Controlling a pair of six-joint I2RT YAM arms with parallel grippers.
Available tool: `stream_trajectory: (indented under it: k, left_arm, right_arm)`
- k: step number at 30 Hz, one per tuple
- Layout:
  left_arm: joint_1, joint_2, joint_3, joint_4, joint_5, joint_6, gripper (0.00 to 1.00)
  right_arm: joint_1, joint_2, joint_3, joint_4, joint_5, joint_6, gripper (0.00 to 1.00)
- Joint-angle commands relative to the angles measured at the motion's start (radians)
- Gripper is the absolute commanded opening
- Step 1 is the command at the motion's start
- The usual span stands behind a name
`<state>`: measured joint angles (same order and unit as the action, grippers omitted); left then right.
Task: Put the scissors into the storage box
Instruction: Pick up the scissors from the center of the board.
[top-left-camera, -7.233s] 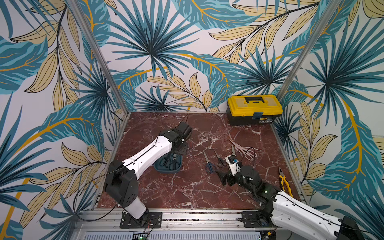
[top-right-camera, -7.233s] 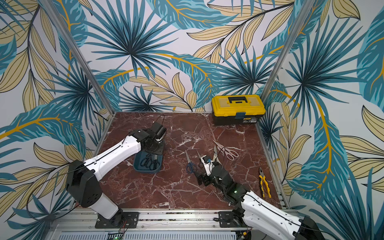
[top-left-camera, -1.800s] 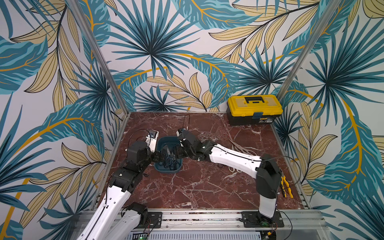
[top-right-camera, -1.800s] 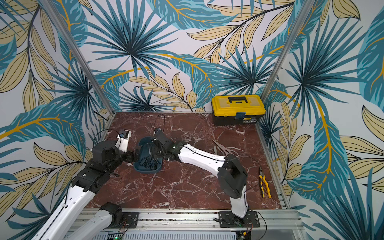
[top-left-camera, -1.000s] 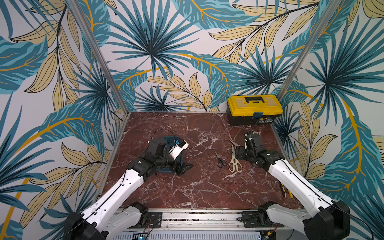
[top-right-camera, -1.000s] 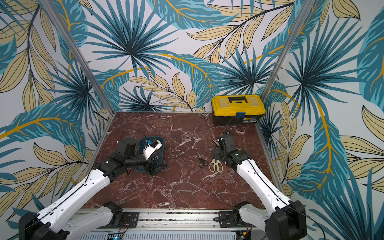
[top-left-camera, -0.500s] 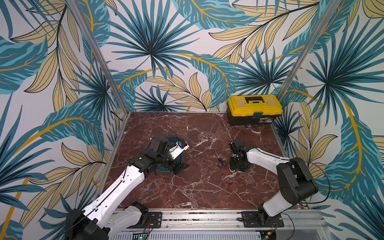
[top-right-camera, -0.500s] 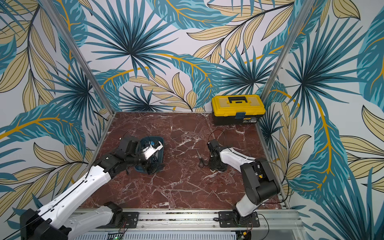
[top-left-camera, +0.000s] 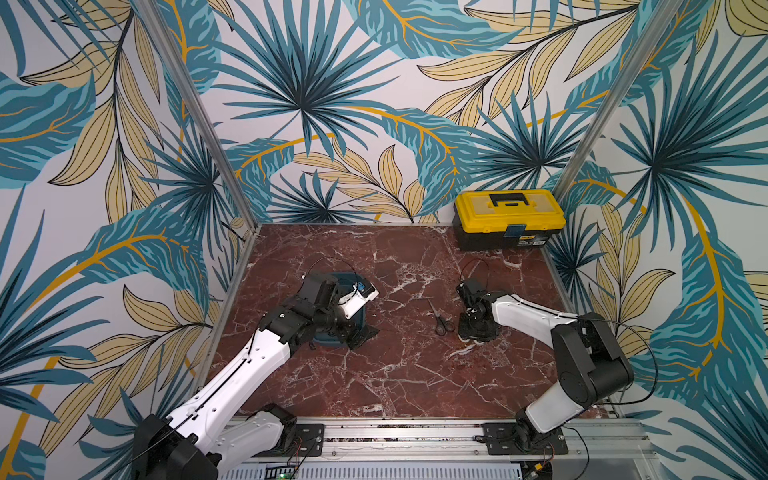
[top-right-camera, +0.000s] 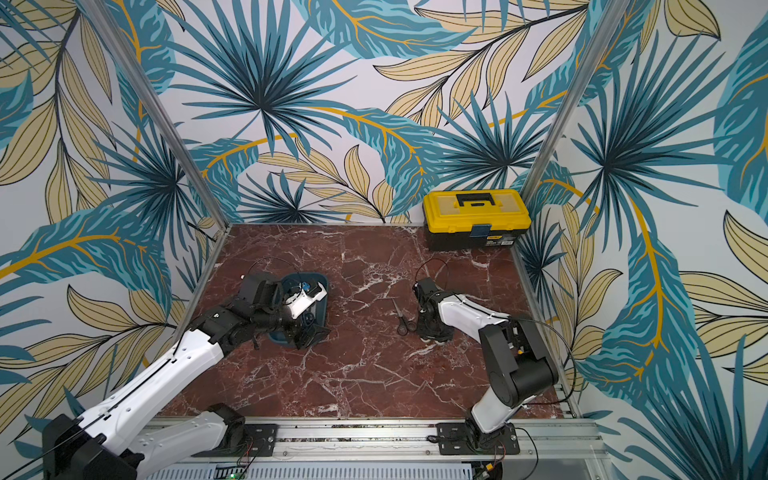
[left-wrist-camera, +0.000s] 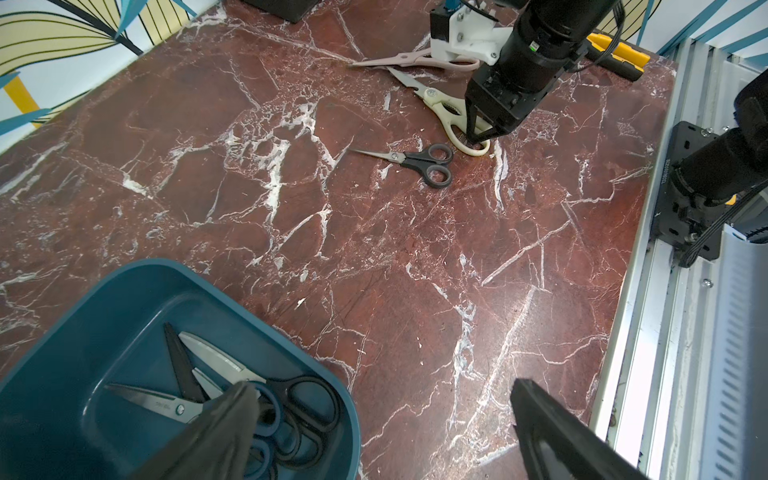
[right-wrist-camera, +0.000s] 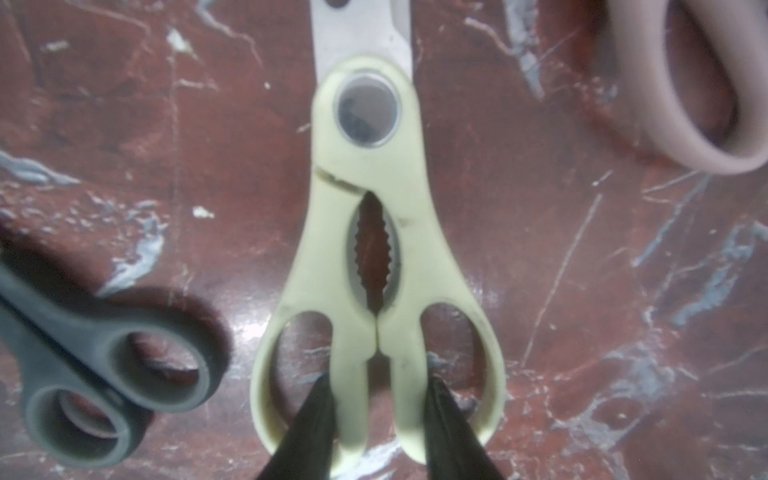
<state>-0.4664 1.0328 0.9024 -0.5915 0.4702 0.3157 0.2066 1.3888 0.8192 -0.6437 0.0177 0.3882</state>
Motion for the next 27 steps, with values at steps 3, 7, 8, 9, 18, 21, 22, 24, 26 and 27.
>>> stream_trajectory:
  k: [3,7,8,9,18,21,22,24,26,27]
  left_arm:
    - [0.0,0.034,0.044,-0.028,-0.008,0.013,1.0]
    - [-0.001,0.034,0.043,-0.026,-0.01,0.009,1.0]
    - [0.0,0.03,0.041,-0.027,-0.018,0.01,1.0]
    - [0.0,0.025,0.035,-0.02,-0.027,0.011,1.0]
    - [0.0,0.017,0.015,0.008,-0.053,0.011,1.0]
    - [0.001,0.027,0.024,-0.001,-0.051,0.013,1.0]
    - [0.001,0.03,0.02,0.004,-0.051,0.013,1.0]
    - [0.001,0.037,0.025,-0.001,-0.05,0.014,1.0]
    - [0.0,0.04,0.037,-0.024,-0.05,0.02,1.0]
    - [0.0,0.038,0.035,-0.025,-0.052,0.019,1.0]
  right_arm:
    - [0.012,0.099,0.042,-0.015,0.057,0.003,0.57]
    - [0.027,0.157,0.067,-0.017,0.08,0.01,0.57]
    - [0.031,0.164,0.07,-0.016,0.08,0.012,0.57]
    - [0.035,0.168,0.073,-0.017,0.084,0.014,0.57]
    - [0.117,0.092,0.11,-0.085,0.162,0.052,0.56]
    - [0.135,0.094,0.116,-0.085,0.141,0.078,0.57]
    - [0.138,0.1,0.113,-0.08,0.142,0.088,0.57]
    - [0.14,0.119,0.095,-0.052,0.136,0.106,0.57]
    - [0.139,0.151,0.09,-0.034,0.129,0.12,0.57]
    - [0.139,0.17,0.093,-0.034,0.127,0.125,0.57]
